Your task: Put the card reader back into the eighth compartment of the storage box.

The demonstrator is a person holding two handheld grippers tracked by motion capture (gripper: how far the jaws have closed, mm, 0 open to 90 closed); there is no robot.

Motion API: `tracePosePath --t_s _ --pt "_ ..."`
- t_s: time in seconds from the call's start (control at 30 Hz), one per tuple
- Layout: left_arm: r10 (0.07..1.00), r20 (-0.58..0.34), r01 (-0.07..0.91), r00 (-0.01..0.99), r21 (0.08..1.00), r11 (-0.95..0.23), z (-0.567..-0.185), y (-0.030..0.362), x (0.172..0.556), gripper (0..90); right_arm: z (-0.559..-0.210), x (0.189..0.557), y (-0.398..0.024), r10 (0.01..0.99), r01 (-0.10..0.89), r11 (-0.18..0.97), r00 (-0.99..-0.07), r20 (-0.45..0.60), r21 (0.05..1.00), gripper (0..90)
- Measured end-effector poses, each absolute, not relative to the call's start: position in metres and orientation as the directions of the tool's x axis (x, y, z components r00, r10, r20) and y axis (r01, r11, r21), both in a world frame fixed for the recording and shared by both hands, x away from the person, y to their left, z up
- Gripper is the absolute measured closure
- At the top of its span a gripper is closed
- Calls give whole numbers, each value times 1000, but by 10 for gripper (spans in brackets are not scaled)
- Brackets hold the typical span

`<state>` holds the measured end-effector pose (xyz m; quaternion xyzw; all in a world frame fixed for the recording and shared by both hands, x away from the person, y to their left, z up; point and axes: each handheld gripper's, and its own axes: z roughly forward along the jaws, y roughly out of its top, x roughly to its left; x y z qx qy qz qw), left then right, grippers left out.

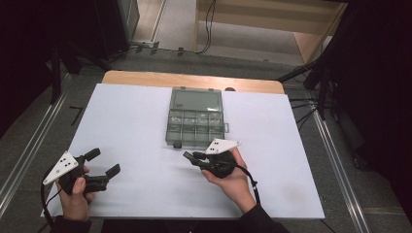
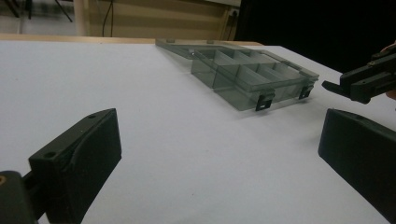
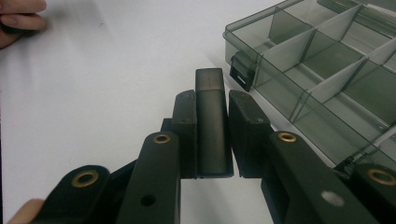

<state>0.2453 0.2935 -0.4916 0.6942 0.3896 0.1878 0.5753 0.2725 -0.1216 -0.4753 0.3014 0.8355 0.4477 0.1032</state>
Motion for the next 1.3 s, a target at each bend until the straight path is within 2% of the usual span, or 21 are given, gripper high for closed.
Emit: tracePosePath --t_s 1.3 --pt "757 -191 325 625 945 -30 -492 294 246 0 -457 306 -151 660 441 358 -743 111 823 713"
